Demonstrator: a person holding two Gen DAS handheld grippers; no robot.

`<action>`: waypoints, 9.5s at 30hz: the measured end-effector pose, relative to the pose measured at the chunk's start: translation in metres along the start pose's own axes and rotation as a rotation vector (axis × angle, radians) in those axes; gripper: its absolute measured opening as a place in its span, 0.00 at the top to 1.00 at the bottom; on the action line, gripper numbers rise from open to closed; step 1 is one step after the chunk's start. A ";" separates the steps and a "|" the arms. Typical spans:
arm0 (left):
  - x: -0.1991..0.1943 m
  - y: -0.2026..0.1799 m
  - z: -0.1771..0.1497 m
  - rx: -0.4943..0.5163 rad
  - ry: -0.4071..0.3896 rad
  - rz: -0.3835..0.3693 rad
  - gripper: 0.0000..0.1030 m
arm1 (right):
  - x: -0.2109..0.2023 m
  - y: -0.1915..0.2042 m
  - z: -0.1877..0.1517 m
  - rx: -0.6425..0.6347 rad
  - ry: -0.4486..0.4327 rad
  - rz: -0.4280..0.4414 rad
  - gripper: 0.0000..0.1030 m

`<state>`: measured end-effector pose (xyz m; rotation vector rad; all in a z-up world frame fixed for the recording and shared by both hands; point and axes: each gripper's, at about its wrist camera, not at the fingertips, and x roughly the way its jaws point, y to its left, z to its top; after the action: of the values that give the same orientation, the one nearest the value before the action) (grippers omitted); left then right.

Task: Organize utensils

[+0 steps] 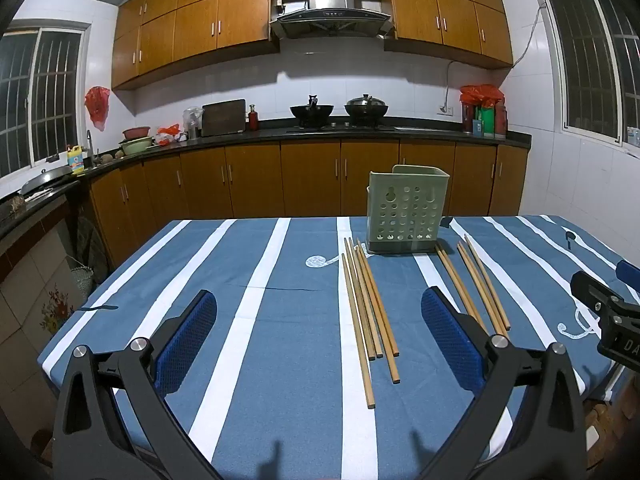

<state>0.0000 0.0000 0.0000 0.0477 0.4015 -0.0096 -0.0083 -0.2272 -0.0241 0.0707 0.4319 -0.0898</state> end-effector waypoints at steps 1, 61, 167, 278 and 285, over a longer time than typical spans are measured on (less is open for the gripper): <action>0.000 0.000 0.000 0.001 0.001 0.001 0.02 | 0.000 0.000 0.000 0.000 0.000 0.000 0.04; 0.000 0.000 0.000 0.000 0.000 0.000 0.02 | 0.000 -0.001 -0.001 -0.001 -0.004 0.000 0.04; 0.189 0.007 -0.009 0.012 0.524 -0.146 0.92 | 0.214 -0.039 0.002 0.038 0.449 -0.052 0.92; 0.139 -0.008 0.198 -0.117 0.005 -0.341 0.56 | 0.121 -0.020 0.208 0.034 -0.045 0.164 0.69; 0.111 0.024 0.180 -0.172 -0.061 -0.262 0.53 | 0.141 -0.060 0.158 0.090 0.105 0.077 0.69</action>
<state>0.1732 0.0154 0.1230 -0.1752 0.3439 -0.2345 0.1788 -0.3110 0.0563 0.1814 0.5290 -0.0295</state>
